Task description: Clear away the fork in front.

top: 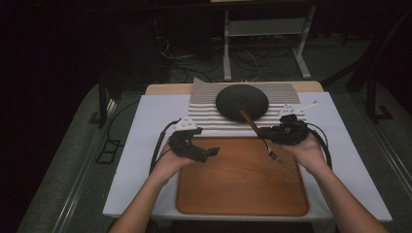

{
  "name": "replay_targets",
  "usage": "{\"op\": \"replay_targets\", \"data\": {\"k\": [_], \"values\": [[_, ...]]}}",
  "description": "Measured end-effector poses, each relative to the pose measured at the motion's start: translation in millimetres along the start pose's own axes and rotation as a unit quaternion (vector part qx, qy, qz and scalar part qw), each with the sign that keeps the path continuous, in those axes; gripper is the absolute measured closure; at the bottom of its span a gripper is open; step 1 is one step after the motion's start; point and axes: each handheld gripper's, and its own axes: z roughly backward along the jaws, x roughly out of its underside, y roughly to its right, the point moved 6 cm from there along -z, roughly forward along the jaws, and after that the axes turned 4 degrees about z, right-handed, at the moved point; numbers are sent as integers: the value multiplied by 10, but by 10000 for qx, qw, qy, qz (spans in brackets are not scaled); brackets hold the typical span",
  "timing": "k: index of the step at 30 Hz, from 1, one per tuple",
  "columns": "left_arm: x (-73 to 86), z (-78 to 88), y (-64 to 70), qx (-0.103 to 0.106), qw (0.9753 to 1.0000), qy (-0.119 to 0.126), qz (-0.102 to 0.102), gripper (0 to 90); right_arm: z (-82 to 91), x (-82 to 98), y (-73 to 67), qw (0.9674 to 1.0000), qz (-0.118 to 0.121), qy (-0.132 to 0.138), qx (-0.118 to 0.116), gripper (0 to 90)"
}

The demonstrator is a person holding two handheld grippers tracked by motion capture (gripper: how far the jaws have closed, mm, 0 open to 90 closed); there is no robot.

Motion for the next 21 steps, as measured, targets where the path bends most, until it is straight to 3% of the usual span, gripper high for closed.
{"op": "replay_targets", "data": {"k": [6, 12, 17, 21], "values": [[-211, -162, 72, 113, 9999, 63, -108, 0, -43, 45, -41, 10000, 36, 7, -30, 767], [-309, -271, 139, 192, 9996, 189, -63, 1, -70, 69, -105, 9999, 84, 43, -70, 767], [-342, -265, 204, 389, 9983, 411, 150, 127, -87, 58, -165, 9997, 129, 123, -176, 767], [-374, -266, 207, 410, 9971, 548, 319, 206, -90, 15, -249, 9993, 191, 233, -238, 766]]}}
